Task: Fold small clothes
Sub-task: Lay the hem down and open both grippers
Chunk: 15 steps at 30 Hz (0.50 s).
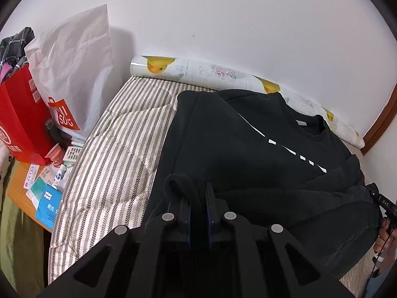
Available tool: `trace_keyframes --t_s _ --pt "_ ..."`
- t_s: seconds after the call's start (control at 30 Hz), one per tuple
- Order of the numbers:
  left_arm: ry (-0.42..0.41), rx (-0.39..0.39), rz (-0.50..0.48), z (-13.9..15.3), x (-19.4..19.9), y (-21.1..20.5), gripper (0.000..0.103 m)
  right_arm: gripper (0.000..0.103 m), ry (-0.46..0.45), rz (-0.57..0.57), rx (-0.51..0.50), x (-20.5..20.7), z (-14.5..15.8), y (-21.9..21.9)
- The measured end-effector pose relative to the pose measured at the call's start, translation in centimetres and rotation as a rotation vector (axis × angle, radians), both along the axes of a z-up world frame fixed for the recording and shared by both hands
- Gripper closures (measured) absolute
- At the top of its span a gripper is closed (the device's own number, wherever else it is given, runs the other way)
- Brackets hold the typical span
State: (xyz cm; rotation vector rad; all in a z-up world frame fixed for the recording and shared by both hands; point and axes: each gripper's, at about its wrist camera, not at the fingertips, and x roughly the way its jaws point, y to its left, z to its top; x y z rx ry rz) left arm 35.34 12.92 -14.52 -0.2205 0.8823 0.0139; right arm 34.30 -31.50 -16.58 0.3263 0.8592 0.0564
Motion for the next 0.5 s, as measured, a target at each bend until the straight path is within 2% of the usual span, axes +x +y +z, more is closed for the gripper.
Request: trace_keyframes --t_s 0.1,0.17,0.23,0.33,0.5 --pt "0.009 -0.006 -0.001 0.2 -0.4 0.0 0.089 0.089 -0.005 0.009 0.003 -1.1 0.9 -0.3" --pt "0.017 -0.002 0.001 0.5 -1.0 0.0 0.081 0.083 -0.003 0.003 -0.019 -2.3 1.7 -0.3" --pt "0.019 -0.008 -0.004 1.0 -1.9 0.0 0.074 0.068 -0.027 -0.003 -0.046 -3.8 2.7 -0.3" --pt "0.008 0.002 -0.001 1.6 -3.7 0.0 0.064 0.057 -0.063 -0.009 -0.065 -6.7 4.0 -0.5" --pt "0.0 -0.013 -0.011 1.6 -7.3 0.0 0.055 0.053 -0.038 -0.005 -0.047 -11.0 3.7 -0.6"
